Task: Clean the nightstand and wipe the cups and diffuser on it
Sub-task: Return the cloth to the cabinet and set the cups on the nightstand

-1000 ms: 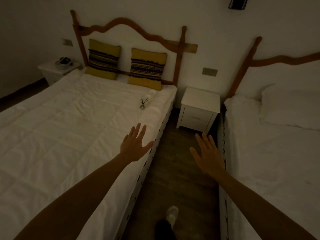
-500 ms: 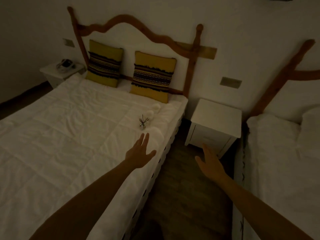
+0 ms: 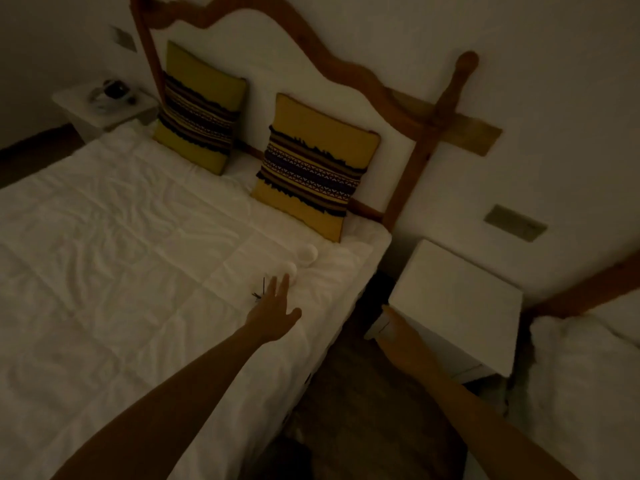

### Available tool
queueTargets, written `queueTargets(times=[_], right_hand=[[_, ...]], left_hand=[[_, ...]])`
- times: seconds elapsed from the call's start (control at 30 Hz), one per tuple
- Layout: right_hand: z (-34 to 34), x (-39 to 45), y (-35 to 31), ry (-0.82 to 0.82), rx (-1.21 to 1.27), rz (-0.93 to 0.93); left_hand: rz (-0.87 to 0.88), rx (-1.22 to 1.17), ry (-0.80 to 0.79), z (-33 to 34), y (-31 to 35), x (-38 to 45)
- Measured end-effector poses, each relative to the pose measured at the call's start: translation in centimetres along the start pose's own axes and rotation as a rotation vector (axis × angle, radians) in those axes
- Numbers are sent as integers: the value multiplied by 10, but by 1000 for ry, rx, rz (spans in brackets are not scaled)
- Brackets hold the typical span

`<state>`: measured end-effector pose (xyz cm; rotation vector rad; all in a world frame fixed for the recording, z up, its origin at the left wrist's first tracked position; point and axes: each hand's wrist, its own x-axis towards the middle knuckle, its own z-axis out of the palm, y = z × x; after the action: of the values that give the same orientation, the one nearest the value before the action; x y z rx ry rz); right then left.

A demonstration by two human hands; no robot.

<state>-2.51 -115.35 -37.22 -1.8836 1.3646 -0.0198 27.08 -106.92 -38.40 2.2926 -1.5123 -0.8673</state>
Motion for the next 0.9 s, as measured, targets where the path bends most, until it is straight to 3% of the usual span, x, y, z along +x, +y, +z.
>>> queueTargets(times=[0.33, 0.7, 0.9], right_hand=[[-32, 182, -31, -209, -49, -59], [-11, 430, -42, -549, -354, -300], [30, 507, -37, -655, -341, -270]], left_hand=[[-290, -203, 29, -6, 0, 133], [-716, -318, 137, 62, -10, 263], [-695, -179, 185, 97, -21, 301]])
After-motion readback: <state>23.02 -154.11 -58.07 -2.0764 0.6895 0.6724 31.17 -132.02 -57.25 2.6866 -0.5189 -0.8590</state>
